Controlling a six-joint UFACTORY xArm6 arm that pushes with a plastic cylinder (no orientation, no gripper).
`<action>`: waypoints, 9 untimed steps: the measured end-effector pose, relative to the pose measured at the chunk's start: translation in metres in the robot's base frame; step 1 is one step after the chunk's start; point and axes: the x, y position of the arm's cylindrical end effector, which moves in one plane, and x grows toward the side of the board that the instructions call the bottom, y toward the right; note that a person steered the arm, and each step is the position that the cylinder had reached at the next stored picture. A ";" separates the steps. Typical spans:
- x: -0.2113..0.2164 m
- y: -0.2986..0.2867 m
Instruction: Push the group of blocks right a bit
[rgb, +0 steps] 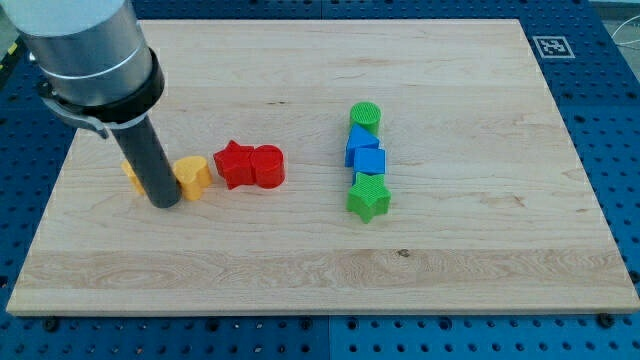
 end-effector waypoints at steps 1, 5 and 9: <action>-0.002 0.001; 0.041 0.001; 0.015 -0.063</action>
